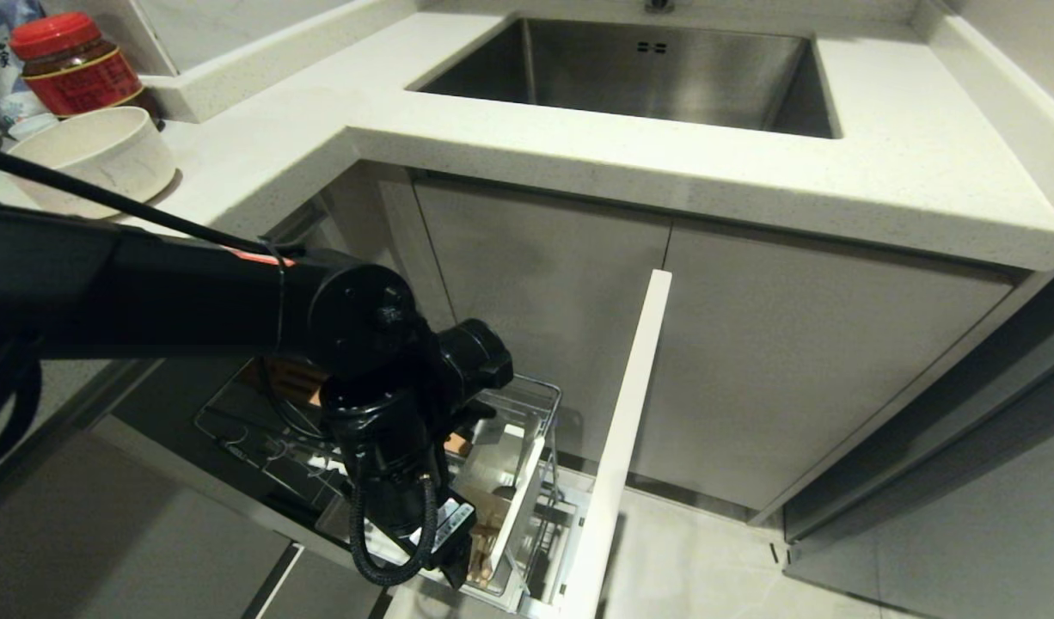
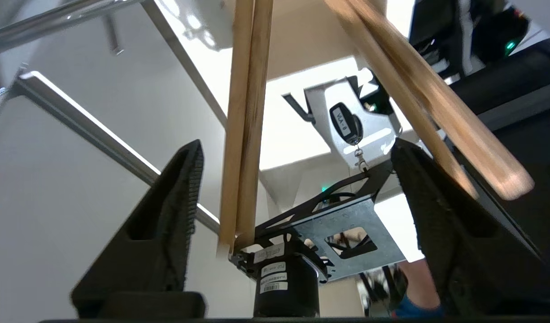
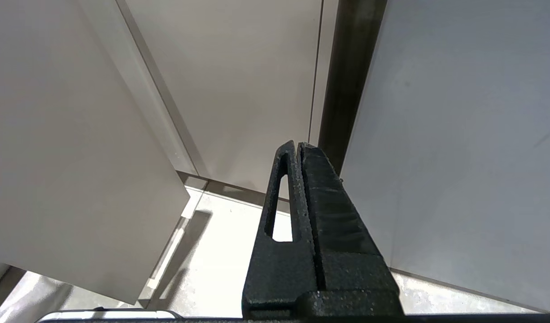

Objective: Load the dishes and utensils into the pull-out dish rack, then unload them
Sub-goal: Pick up the fork and place it in the cupboard

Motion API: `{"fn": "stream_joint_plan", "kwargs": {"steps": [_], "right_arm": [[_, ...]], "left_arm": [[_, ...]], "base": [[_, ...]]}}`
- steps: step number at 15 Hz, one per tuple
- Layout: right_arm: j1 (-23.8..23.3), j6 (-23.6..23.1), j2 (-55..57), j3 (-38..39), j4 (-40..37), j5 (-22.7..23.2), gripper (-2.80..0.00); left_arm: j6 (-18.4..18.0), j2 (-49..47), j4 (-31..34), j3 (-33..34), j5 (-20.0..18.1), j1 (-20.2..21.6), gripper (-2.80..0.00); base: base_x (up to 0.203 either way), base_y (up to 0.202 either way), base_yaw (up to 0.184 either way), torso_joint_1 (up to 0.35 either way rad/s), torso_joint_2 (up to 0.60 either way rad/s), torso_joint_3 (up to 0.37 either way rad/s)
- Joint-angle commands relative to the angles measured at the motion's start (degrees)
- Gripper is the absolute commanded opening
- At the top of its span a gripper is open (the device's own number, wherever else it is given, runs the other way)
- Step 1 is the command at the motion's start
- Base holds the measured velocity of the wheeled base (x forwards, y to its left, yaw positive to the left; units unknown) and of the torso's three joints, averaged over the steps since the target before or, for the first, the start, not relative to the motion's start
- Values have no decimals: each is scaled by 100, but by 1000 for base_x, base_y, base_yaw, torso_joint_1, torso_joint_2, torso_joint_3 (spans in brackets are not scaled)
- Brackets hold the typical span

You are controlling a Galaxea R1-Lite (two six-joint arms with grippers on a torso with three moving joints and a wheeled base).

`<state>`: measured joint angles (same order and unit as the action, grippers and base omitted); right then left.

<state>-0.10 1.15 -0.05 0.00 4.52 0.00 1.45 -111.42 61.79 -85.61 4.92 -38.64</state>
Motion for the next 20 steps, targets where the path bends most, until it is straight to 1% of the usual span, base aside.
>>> {"fn": "stream_joint_plan", "kwargs": {"steps": [1, 4, 6, 7, 10, 11, 12, 14, 16, 18, 20], "right_arm": [[1, 0, 5, 150, 6, -1, -280], [1, 0, 5, 149, 6, 0, -280], [1, 0, 5, 149, 6, 0, -280], [1, 0, 5, 149, 6, 0, -280], [1, 0, 5, 149, 6, 0, -280], [1, 0, 5, 149, 6, -1, -280], [1, 0, 5, 149, 6, 0, -280], [1, 0, 5, 149, 6, 0, -280], [1, 0, 5, 149, 6, -8, -280], [1, 0, 5, 149, 6, -4, -280], [1, 0, 5, 149, 6, 0, -280]], "left_arm": [[10, 696, 34, 7, 16, -2, 0], [13, 1607, 34, -4, 87, 16, 0], [9, 2293, 9, -4, 214, 43, 0], [5, 2663, -15, -31, 261, 73, -280], [69, 3621, -435, -219, 391, 290, -280], [136, 3864, -698, -289, 486, 408, -280], [227, 4072, -1073, -341, 640, 612, -280], [357, 4318, -1744, -404, 909, 1079, -280], [378, 4448, -2162, -443, 1179, 1640, -280], [358, 4613, -2403, -544, 1470, 2275, -280], [320, 4787, -2467, -672, 1539, 2875, -280]], "base": [[0, 0, 0, 0, 0, 0], [0, 0, 0, 0, 0, 0], [0, 0, 0, 0, 0, 0], [0, 0, 0, 0, 0, 0], [0, 0, 0, 0, 0, 0], [0, 0, 0, 0, 0, 0], [0, 0, 0, 0, 0, 0], [0, 0, 0, 0, 0, 0], [0, 0, 0, 0, 0, 0], [0, 0, 0, 0, 0, 0], [0, 0, 0, 0, 0, 0]]}}
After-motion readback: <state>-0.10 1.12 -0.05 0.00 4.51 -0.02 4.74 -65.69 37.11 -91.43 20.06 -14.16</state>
